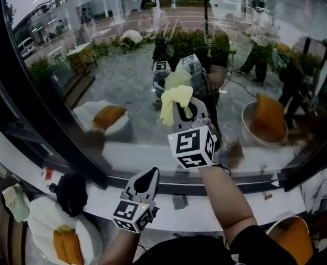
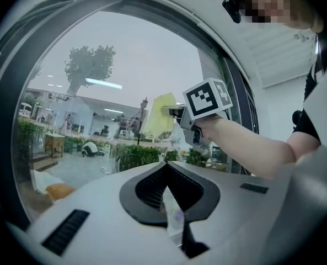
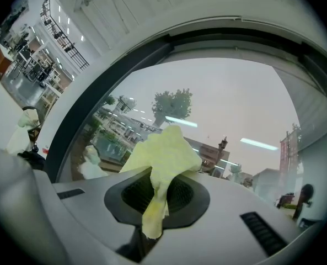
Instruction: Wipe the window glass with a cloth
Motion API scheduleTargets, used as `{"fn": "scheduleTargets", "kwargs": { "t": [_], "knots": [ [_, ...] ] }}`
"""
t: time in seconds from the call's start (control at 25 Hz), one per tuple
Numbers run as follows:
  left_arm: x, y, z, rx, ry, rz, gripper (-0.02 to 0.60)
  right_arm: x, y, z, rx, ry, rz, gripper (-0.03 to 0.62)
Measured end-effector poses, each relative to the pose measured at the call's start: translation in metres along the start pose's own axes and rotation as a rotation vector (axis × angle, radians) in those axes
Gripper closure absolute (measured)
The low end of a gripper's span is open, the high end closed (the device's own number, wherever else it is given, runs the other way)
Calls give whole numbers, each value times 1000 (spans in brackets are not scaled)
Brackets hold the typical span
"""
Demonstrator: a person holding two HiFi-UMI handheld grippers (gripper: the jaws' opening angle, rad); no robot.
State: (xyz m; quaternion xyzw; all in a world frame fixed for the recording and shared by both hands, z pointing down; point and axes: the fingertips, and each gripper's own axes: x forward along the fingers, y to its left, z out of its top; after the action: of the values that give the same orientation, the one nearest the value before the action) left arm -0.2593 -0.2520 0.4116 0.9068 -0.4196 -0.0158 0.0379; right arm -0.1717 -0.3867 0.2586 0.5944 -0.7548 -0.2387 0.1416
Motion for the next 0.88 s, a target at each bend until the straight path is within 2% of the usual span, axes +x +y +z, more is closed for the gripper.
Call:
{"fn": "scheduleTargets", "kwargs": {
  "t": [0.16, 0.6, 0.88],
  "knots": [
    [18, -34, 4, 9, 8, -11, 574, -21, -36, -16, 7, 3, -17, 551],
    [46, -80, -3, 36, 21, -82, 574, -50, -81, -45, 4, 29, -43, 551],
    [105, -162, -4, 46, 33, -130, 574, -91, -170, -99, 21, 55, -76, 551]
  ]
}}
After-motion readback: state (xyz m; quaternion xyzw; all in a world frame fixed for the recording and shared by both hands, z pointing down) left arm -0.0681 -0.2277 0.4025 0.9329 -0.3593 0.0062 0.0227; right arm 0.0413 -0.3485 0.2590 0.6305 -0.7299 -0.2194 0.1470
